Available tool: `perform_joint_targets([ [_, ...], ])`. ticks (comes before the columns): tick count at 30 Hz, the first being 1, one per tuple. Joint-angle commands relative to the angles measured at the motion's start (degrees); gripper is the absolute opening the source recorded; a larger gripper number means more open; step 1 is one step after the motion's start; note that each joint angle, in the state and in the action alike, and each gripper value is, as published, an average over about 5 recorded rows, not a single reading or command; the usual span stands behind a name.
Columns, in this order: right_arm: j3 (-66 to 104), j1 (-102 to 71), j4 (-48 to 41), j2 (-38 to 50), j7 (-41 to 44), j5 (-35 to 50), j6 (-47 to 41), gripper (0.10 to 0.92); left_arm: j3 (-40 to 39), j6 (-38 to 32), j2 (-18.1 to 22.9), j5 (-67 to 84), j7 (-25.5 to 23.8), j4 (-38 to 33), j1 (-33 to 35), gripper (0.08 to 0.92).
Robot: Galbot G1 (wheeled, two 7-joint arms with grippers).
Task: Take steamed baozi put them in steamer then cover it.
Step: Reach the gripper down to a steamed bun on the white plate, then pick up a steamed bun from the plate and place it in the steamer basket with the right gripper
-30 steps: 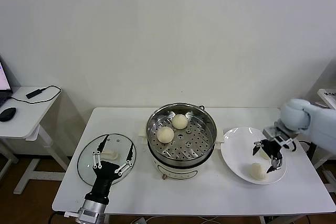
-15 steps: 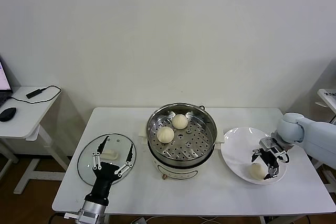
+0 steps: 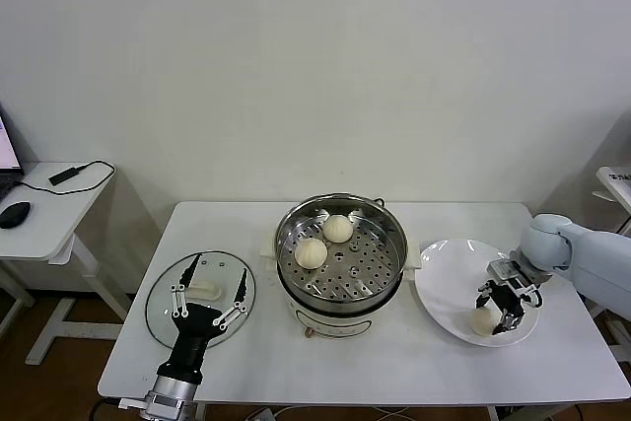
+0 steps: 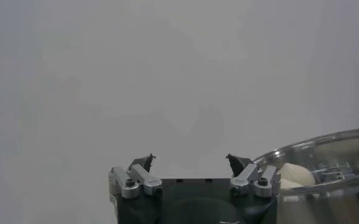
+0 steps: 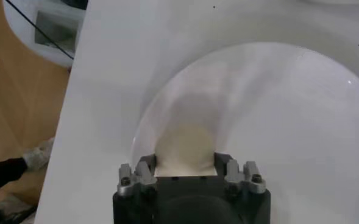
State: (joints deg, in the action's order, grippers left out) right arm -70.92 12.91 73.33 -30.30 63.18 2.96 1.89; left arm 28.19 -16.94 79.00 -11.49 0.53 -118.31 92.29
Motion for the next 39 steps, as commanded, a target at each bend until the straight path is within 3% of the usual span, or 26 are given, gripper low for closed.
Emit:
perform_joint_targets([
  [1, 3.8, 6.7, 2.6, 1.1, 4.5, -2.1, 3.7, 0.612, 0.0, 0.1, -0.1, 0.0, 0.0, 0.0, 0.0, 0.823],
  [7, 1.8, 23.4, 4.4, -4.8, 8.4, 0.2, 13.9, 0.618, -0.2, 0.5, -0.2, 0.0, 0.0, -1.0, 0.0, 0.823],
  [14, -3.0, 33.9, 9.8, -14.8, 8.3, 4.7, 19.7, 0.633, -0.2, 0.4, -0.2, -0.1, 0.0, -1.0, 0.3, 0.823],
  [26, -3.2, 27.8, 20.9, -23.1, 5.1, -7.0, 24.7, 0.636, -1.0, 0.1, 0.0, -0.1, 0.0, -0.1, -0.3, 0.823],
  [39, -2.8, 17.9, 21.5, -24.4, 0.3, -19.5, 32.2, 0.628, -0.6, 0.0, -0.2, 0.2, 0.0, 0.2, -0.7, 0.823],
])
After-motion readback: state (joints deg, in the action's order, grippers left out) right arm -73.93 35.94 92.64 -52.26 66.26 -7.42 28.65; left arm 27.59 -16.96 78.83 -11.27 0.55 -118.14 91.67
